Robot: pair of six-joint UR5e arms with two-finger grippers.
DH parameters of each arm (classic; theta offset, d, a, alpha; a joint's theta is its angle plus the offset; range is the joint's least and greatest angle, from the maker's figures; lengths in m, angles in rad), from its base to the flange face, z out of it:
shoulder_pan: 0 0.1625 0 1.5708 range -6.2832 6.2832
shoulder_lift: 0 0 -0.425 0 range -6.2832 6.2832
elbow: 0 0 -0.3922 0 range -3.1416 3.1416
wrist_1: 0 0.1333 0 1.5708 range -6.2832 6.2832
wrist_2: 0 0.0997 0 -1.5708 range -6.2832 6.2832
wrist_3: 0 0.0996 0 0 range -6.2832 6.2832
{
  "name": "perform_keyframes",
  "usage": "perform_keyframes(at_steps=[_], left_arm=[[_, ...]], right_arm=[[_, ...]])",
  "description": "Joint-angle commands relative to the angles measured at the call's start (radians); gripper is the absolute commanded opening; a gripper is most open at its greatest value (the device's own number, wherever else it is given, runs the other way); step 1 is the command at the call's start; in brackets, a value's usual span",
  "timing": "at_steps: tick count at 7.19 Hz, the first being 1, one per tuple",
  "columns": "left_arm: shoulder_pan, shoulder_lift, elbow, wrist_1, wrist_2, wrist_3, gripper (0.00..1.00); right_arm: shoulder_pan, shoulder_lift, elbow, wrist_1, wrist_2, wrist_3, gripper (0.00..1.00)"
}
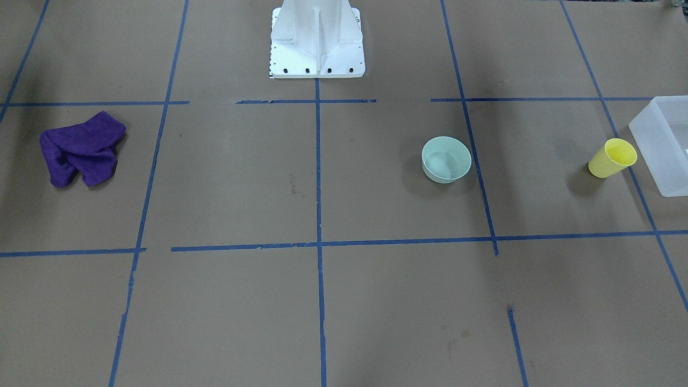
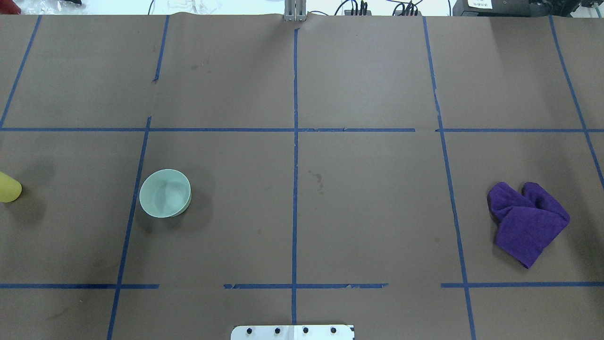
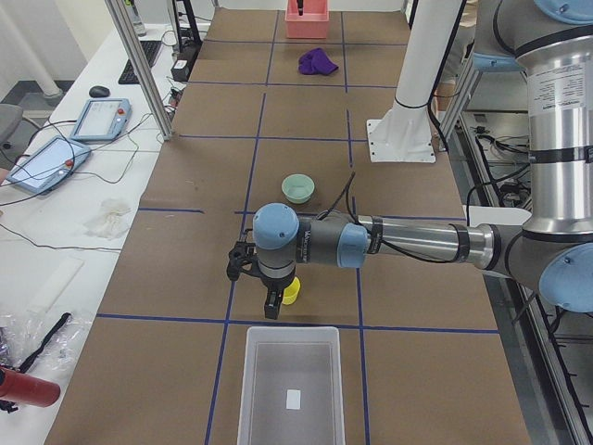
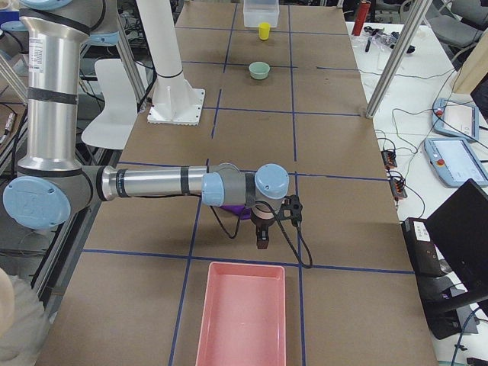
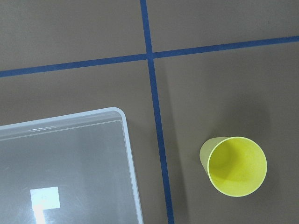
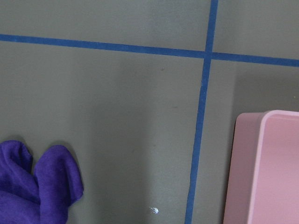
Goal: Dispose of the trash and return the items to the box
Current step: 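Reach the left gripper to the yellow cup and grasp it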
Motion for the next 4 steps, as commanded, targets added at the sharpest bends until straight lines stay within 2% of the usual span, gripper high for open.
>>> perform_keyframes(at_steps=[1,4], left_arm=[[-0.004,-0.006,-0.002,0.018,0.008,0.030,1.00],[0.004,-0.001,-0.007,0.024,0.013,0.041,1.00]], right_arm=[[0.004,0.001,-0.009,0.004,0.014,0.003,1.00],[0.004,0.026,-0.012,0.007,0.014,0.003,1.00]])
